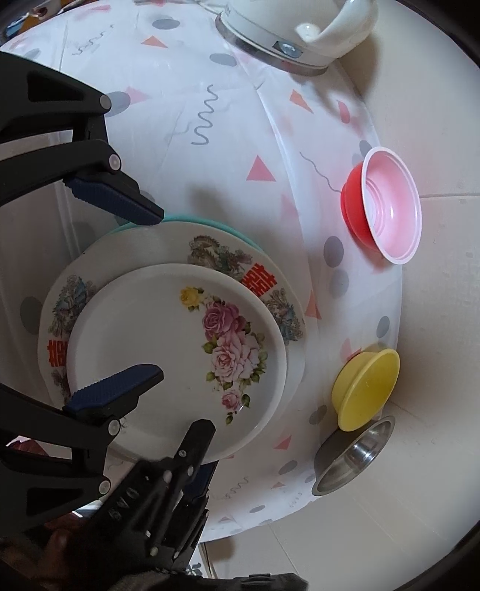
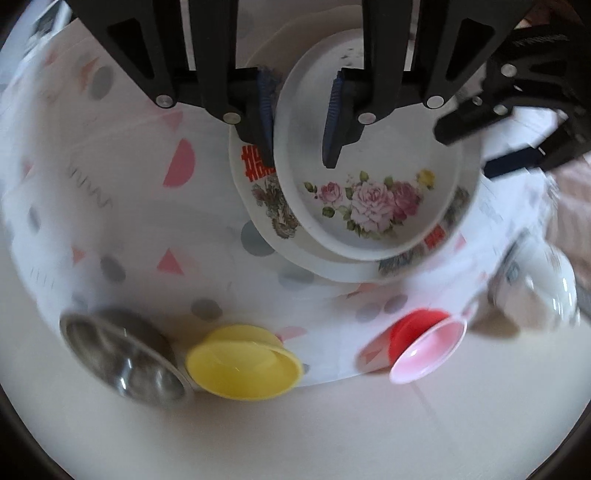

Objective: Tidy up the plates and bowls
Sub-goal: 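Open both grippers and withdraw them from the plate stack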

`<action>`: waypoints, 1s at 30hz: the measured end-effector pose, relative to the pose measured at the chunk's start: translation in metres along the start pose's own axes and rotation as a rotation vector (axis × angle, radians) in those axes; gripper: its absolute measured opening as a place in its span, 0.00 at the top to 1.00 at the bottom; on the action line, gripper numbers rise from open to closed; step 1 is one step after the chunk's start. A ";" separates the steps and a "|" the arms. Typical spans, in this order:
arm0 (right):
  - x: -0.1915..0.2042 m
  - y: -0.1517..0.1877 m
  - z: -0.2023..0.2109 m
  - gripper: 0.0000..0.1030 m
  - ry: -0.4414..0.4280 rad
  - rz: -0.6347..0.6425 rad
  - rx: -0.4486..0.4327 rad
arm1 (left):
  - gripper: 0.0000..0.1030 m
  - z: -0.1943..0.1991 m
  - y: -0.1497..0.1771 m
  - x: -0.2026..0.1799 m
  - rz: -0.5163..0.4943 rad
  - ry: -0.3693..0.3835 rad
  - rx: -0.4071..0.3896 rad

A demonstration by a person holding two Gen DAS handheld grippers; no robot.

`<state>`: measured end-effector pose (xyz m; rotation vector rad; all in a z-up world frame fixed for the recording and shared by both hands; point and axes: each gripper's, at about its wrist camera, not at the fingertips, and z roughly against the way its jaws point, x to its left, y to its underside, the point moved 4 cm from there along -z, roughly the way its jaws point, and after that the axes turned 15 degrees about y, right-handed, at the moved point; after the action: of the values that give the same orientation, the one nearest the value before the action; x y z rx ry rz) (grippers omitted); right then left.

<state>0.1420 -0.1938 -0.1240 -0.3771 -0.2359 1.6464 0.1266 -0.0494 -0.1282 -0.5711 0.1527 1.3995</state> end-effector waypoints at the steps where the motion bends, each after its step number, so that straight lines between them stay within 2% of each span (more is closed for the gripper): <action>1: 0.003 0.001 0.001 0.75 0.025 0.029 -0.012 | 0.24 0.001 0.000 0.001 0.003 0.000 -0.003; 15: 0.014 0.006 0.003 0.65 0.125 0.168 -0.081 | 0.24 0.008 0.001 0.011 0.068 0.007 -0.042; 22: 0.015 0.005 0.004 0.61 0.160 0.186 -0.103 | 0.24 0.010 0.001 0.015 0.081 0.003 -0.048; 30: 0.004 0.003 0.007 0.61 0.072 0.080 -0.081 | 0.24 0.010 0.000 0.017 0.088 -0.002 -0.053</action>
<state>0.1364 -0.1894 -0.1190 -0.5119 -0.2366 1.7021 0.1279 -0.0299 -0.1268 -0.6125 0.1409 1.4933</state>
